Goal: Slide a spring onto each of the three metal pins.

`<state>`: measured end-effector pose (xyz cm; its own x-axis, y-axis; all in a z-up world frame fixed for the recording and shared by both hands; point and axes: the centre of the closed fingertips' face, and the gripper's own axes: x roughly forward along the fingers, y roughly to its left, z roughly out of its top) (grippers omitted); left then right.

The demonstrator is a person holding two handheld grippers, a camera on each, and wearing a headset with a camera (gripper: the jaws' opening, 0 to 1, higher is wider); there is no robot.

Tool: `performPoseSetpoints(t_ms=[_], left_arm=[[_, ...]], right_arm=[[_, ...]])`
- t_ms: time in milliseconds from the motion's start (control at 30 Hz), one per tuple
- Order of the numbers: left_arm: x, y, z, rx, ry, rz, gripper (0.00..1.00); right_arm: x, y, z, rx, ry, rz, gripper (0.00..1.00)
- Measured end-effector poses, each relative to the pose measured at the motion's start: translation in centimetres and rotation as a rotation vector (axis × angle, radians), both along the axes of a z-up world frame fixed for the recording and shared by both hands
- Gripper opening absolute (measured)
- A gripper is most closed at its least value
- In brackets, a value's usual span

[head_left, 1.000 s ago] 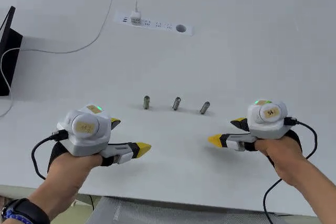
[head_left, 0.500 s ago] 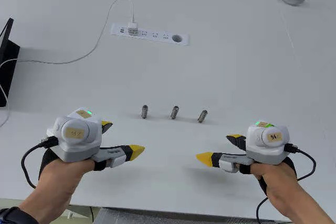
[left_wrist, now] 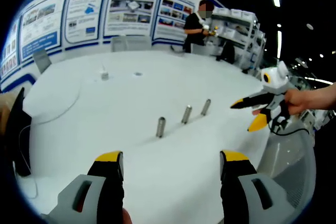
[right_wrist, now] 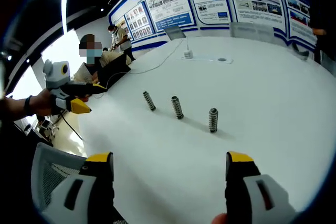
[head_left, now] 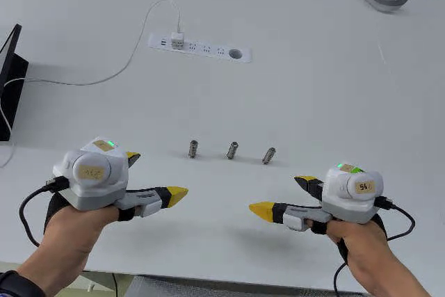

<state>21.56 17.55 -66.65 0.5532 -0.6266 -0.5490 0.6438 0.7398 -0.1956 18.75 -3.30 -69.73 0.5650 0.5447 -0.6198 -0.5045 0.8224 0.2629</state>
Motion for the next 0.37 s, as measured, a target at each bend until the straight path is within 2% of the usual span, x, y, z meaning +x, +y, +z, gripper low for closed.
performPoseSetpoints(t_ms=[167,367], left_arm=[[0.1,0.6,0.4,-0.015,-0.01,0.015,0.79],[0.0,1.3,0.3,-0.013,-0.003,0.033,0.81]], right_arm=[[-0.1,0.2,0.4,0.014,-0.002,-0.008,0.9],[-0.2,0.6,0.6,0.016,-0.007,-0.001,0.9]])
